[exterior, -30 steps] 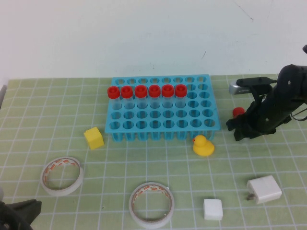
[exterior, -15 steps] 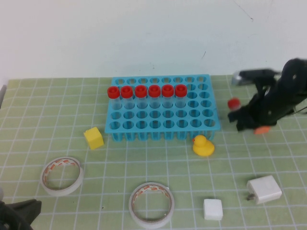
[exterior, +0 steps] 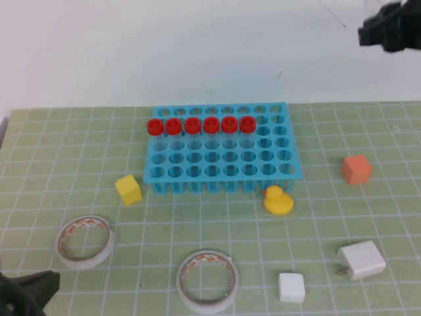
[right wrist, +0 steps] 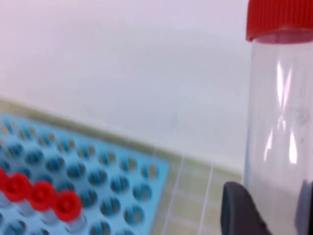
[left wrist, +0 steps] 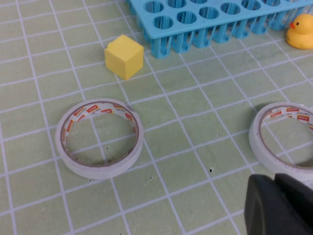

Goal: Place the test tubes

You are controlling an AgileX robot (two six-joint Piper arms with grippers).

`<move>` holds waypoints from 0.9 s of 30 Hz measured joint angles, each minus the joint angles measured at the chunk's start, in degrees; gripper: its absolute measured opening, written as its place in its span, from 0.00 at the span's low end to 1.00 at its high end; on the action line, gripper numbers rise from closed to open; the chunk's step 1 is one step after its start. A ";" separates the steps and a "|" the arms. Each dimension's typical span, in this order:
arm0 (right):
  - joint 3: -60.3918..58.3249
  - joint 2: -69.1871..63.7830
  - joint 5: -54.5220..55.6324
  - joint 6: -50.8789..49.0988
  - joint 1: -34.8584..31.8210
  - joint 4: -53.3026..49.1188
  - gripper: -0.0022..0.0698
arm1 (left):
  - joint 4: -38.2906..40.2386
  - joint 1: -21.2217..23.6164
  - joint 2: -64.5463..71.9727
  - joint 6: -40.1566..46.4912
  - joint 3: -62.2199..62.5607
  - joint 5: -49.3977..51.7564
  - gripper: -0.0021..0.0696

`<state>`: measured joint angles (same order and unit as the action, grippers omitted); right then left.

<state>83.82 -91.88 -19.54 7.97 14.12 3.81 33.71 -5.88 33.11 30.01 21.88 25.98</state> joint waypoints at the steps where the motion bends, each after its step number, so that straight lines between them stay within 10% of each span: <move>1: -1.18 1.60 1.78 0.40 0.60 0.01 0.36 | 0.00 0.00 0.00 0.00 0.00 0.00 0.03; 19: -50.42 22.58 50.22 -1.28 24.03 0.01 0.36 | 3.61 0.00 0.00 3.10 0.00 -0.91 0.03; 27: -57.62 22.58 60.82 -8.88 27.92 -1.87 0.36 | 24.11 0.00 0.00 21.88 0.00 -1.61 0.03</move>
<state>26.20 -69.29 41.29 -0.91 42.04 1.94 57.82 -5.88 33.11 51.89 21.88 24.38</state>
